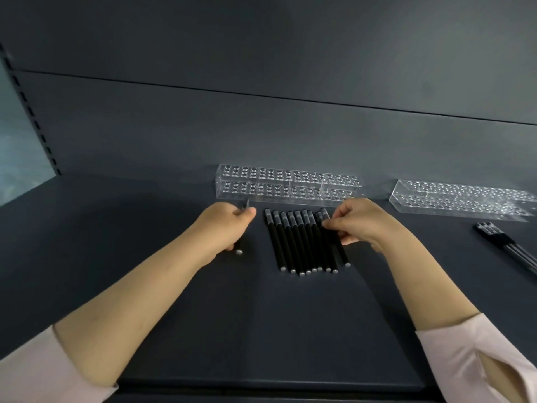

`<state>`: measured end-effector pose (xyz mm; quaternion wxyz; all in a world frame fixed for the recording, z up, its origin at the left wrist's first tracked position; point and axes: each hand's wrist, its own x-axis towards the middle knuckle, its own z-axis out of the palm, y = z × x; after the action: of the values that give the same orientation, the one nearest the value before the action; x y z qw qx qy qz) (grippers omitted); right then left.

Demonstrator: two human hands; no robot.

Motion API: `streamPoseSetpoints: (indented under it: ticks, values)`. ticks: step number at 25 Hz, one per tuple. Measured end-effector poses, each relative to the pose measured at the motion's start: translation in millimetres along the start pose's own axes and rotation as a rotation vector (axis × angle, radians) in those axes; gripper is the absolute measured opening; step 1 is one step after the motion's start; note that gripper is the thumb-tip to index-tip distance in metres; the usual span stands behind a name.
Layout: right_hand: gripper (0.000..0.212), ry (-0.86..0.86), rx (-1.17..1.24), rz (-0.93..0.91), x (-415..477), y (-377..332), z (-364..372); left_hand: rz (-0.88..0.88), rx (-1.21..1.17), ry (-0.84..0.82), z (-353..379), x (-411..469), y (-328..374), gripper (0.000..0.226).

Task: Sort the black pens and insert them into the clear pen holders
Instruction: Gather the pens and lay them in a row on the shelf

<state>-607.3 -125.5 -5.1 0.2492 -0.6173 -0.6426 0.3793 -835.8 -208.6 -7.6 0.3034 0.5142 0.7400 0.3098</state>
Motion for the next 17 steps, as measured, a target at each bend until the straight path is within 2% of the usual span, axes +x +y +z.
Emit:
streamPoseSetpoints:
  ticks: [2,8,12,15,17]
  values:
    - [0.02,0.002,-0.002,0.0,1,1,-1,0.059,0.104,0.006,4,1,-1,0.034]
    - [0.016,-0.067,0.062,0.005,7,4,-1,0.098,-0.062,-0.074,7,4,-7,0.033]
    - [0.017,-0.086,0.055,-0.008,5,3,-1,0.148,-0.026,-0.084,10,3,-4,0.033]
    - [0.019,-0.086,-0.039,-0.033,0,1,-10,0.294,0.291,-0.047,6,1,-2,0.037]
    - [0.019,-0.02,-0.154,-0.085,-5,-1,-21,0.395,0.501,-0.003,4,-4,5,0.039]
